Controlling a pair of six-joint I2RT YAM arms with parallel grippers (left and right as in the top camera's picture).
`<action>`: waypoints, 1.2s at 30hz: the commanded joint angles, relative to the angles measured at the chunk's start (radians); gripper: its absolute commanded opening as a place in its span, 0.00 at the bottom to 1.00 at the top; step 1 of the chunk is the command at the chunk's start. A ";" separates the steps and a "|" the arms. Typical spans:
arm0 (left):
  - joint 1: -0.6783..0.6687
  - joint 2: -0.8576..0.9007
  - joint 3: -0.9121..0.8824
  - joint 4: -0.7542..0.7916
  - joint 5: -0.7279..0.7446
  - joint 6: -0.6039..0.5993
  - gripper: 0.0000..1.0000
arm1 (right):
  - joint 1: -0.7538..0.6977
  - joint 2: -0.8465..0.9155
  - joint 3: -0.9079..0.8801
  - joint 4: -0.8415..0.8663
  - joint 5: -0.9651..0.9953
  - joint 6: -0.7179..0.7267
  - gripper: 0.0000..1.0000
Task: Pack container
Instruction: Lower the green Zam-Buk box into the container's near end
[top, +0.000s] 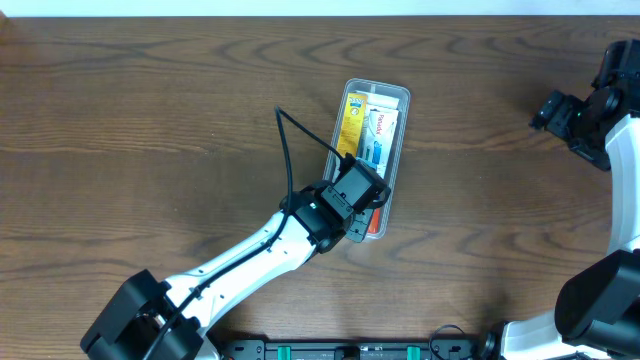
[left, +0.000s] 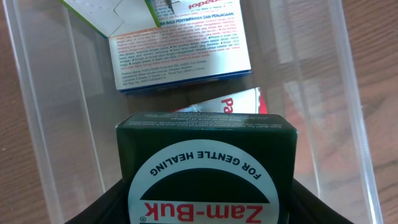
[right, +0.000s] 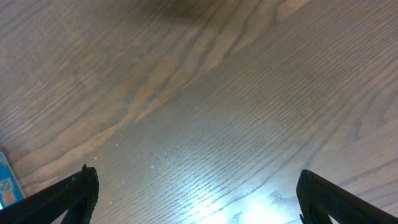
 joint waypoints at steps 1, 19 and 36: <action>-0.002 0.000 0.029 0.006 -0.020 -0.018 0.47 | -0.001 0.000 0.003 0.000 0.006 0.007 0.99; -0.002 0.000 0.029 0.006 -0.019 -0.018 0.65 | -0.001 0.000 0.003 0.000 0.006 0.007 0.99; -0.002 0.000 0.029 0.027 -0.020 -0.017 0.86 | -0.001 0.000 0.003 0.000 0.006 0.007 0.99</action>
